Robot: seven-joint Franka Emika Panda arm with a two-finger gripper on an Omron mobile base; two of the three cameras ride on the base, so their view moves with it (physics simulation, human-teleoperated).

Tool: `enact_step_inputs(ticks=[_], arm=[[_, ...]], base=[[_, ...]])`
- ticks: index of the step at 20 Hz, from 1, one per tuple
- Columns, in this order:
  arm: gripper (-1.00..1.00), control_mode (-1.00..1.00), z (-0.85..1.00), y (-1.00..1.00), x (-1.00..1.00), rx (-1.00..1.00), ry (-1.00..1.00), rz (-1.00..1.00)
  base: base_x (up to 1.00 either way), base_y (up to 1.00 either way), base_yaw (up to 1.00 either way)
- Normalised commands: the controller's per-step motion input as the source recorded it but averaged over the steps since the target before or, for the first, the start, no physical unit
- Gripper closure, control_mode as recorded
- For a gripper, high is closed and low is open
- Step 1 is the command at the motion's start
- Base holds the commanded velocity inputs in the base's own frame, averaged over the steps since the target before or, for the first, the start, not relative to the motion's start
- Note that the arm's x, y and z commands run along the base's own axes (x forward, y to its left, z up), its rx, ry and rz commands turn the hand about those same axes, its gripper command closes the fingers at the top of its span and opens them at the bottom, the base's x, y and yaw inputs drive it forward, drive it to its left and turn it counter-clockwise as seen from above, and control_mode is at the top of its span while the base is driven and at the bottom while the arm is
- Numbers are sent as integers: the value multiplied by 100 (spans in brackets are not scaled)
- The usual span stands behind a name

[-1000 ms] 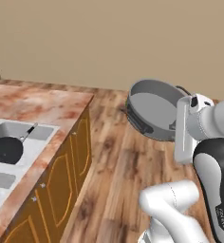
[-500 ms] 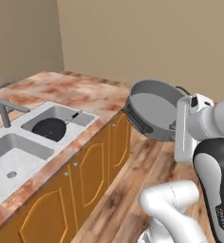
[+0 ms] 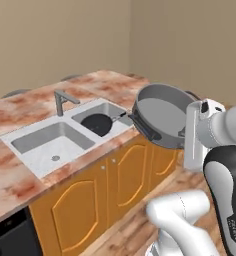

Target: Move the pot and pan from the stove into the sink.

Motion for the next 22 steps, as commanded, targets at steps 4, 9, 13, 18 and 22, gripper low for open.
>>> enact_step_inputs(ticks=[4, 9, 13, 18, 22], arm=[[100, 100, 0, 0, 0, 0, 0, 0], [100, 100, 0, 0, 0, 0, 0, 0], [100, 100, 0, 0, 0, 0, 0, 0], [100, 100, 0, 0, 0, 0, 0, 0], [100, 100, 0, 0, 0, 0, 0, 0]], base=[[-3, 0, 50], [-3, 0, 50], [-5, 0, 49], [-3, -2, 41], [0, 0, 3]])
